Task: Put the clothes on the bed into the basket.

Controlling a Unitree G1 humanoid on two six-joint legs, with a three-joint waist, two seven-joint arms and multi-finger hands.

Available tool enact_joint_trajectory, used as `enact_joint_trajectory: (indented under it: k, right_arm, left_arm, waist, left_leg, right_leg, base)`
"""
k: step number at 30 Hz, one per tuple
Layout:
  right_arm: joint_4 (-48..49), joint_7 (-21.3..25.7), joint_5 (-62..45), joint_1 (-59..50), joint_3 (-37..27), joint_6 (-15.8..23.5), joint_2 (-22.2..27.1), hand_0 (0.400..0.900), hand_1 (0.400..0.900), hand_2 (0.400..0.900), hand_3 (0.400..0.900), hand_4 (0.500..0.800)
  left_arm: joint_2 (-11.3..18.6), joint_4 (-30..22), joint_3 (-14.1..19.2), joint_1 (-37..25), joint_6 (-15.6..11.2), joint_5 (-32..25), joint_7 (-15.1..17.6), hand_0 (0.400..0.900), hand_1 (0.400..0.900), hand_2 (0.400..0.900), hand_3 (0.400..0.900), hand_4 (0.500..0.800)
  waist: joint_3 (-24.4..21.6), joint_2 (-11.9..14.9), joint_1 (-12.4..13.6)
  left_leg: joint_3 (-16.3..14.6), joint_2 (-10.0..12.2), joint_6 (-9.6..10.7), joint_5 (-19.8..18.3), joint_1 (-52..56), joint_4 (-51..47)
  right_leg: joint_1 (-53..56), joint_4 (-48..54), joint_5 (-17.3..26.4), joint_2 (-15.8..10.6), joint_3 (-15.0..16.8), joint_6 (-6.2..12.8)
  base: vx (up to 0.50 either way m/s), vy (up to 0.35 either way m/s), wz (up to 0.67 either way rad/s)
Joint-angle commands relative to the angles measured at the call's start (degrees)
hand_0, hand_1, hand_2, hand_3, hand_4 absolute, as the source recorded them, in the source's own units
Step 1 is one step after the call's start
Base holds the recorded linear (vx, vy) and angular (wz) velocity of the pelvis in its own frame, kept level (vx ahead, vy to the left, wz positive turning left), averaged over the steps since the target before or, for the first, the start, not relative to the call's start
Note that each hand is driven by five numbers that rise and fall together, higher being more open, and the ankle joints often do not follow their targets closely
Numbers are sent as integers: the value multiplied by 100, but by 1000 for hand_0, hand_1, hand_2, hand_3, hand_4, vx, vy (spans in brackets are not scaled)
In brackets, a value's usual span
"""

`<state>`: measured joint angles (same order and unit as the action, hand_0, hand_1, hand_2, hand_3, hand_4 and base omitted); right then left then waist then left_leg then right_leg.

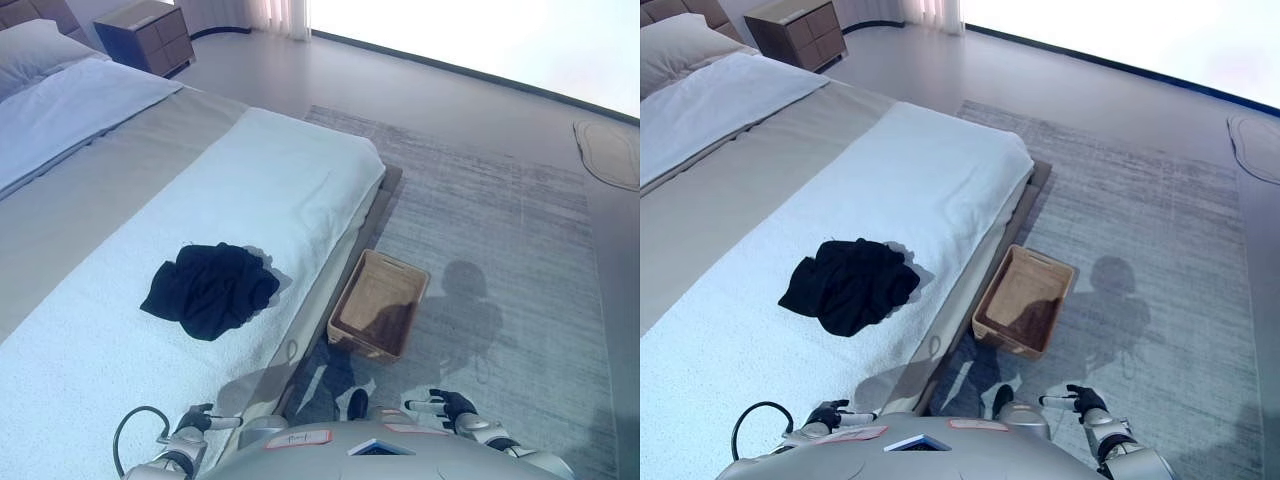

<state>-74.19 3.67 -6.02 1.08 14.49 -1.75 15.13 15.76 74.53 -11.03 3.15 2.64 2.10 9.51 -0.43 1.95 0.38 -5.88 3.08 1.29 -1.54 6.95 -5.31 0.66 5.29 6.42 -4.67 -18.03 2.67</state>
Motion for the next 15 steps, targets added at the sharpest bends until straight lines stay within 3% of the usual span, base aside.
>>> enact_joint_trajectory:
  k: [1, 5, 8, 10, 14, 15]
  right_arm:
    - [-251, 259, 64, -447, 14, 150, 214, 900, 900, 900, 900, 800]
    - [-243, 302, 54, -466, 12, 145, 222, 900, 900, 900, 900, 800]
    - [-211, 359, 43, -503, 5, 166, 261, 900, 900, 900, 900, 800]
    - [-152, 400, 0, -552, -34, 201, 350, 900, 900, 900, 900, 800]
    - [9, 331, -96, -682, -206, 173, 705, 900, 900, 900, 900, 800]
    - [9, 331, -96, -682, -205, 173, 705, 900, 900, 900, 900, 800]
  left_arm:
    - [86, 282, 75, -413, -41, 92, 287, 900, 900, 900, 900, 800]
    - [90, 257, 31, -423, -16, 189, 380, 900, 900, 900, 900, 800]
    - [209, -87, -154, -507, -53, 469, 587, 900, 900, 900, 900, 800]
    - [385, -445, -152, -575, -70, 571, 741, 900, 900, 900, 900, 800]
    - [1171, -1857, -86, -721, 1, 1151, 866, 900, 900, 900, 900, 800]
    - [1172, -1858, -85, -720, 2, 1151, 865, 900, 900, 900, 900, 800]
  waist:
    - [224, -49, 78]
    - [238, -63, 76]
    - [272, -75, 66]
    - [312, -75, 60]
    - [370, -49, 57]
    - [369, -49, 57]
  left_leg:
    - [74, -309, -32, -198, -88, 31]
    - [67, -310, -35, -196, -101, 31]
    - [59, -312, -34, -195, -107, 31]
    - [56, -313, -26, -175, -142, 31]
    - [49, -300, -9, -133, -262, 31]
    - [49, -300, -9, -133, -263, 31]
  right_leg:
    - [555, -29, -536, 15, 187, 319]
    - [543, -29, -533, 13, 189, 325]
    - [524, -29, -519, 11, 198, 332]
    - [480, -29, -501, 11, 200, 345]
    - [361, -29, -447, 8, 214, 383]
    - [360, -29, -447, 8, 214, 383]
  base:
    - [0, 0, 0]
    - [0, 0, 0]
    - [0, 0, 0]
    - [0, 0, 0]
    - [-2, 4, -1]
    - [0, 0, 0]
